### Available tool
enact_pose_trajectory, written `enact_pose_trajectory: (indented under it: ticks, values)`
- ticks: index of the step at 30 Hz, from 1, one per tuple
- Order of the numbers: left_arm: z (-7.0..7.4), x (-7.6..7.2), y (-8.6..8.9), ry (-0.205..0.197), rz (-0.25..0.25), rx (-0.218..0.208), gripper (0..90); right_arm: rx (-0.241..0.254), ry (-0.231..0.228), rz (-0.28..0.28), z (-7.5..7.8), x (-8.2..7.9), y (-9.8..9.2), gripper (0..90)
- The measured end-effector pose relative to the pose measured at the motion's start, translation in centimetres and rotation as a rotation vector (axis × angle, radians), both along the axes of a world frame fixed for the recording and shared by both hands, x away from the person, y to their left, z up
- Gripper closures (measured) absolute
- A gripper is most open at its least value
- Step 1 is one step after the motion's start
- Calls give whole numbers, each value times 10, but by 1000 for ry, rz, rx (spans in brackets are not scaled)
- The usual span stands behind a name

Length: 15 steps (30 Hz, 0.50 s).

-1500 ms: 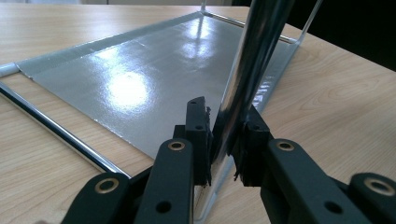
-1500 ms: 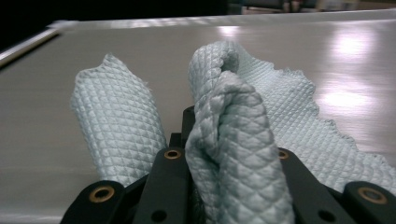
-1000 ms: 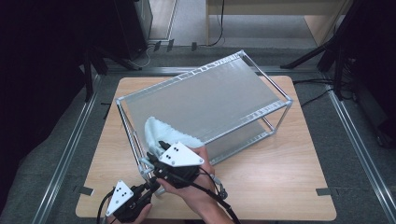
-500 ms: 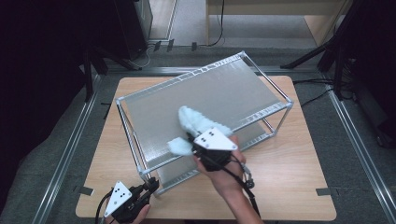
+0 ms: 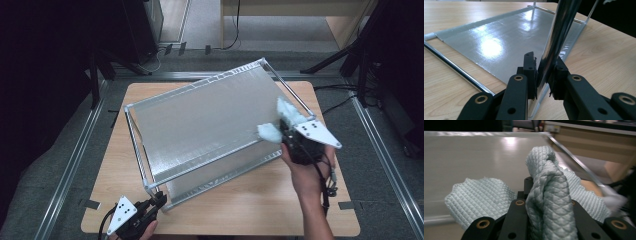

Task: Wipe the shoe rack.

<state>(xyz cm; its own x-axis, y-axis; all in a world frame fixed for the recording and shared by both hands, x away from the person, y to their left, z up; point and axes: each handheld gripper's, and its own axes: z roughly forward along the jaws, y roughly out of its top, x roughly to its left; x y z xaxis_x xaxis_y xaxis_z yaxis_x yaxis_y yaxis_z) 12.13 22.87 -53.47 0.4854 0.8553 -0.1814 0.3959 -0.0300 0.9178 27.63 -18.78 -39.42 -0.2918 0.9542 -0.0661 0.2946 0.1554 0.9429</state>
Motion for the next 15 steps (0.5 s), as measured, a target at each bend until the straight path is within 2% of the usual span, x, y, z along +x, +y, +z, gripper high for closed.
enact_pose_trajectory:
  ticks: [3,5,8,12,15]
  values:
    - [0,-1,3,-3,30,6,782,-1,-3,-64,-1,1,-22,815]
    - [1,-2,6,0,41,5,783,4,13,-108,-6,2,-38,816]
    - [1,-1,14,8,59,-1,781,25,36,-145,-18,-2,-52,815]
    - [0,0,18,10,69,-9,779,43,64,-151,-43,-8,-52,816]
    - [0,0,17,9,71,-7,779,7,113,-128,-75,-9,-34,816]
